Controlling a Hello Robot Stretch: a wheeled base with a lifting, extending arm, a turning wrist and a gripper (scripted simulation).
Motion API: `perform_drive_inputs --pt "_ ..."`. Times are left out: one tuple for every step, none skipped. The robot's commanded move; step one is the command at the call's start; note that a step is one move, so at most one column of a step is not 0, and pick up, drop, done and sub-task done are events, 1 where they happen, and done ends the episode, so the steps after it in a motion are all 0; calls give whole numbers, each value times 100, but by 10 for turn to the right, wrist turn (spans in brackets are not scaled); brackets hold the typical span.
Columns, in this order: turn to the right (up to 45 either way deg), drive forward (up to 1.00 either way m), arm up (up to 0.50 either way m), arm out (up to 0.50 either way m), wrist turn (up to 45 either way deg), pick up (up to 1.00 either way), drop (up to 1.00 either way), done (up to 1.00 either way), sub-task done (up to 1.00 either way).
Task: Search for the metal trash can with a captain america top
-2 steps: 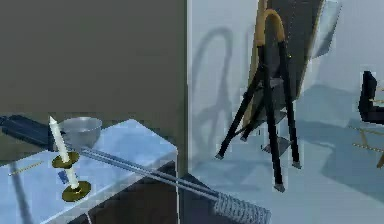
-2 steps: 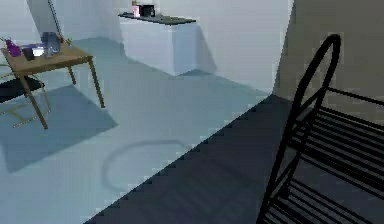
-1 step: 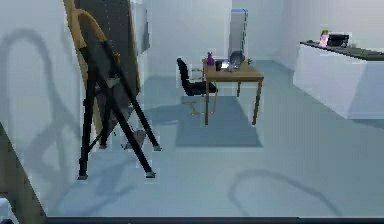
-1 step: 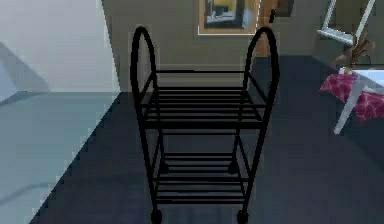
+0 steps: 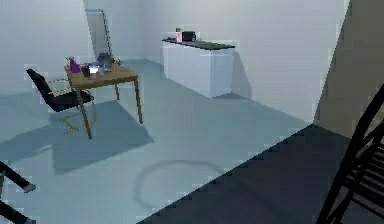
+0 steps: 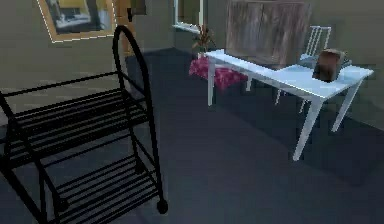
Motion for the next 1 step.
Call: perform_drive_inputs --pt "0 95 0 0 0 0 0 0 0"
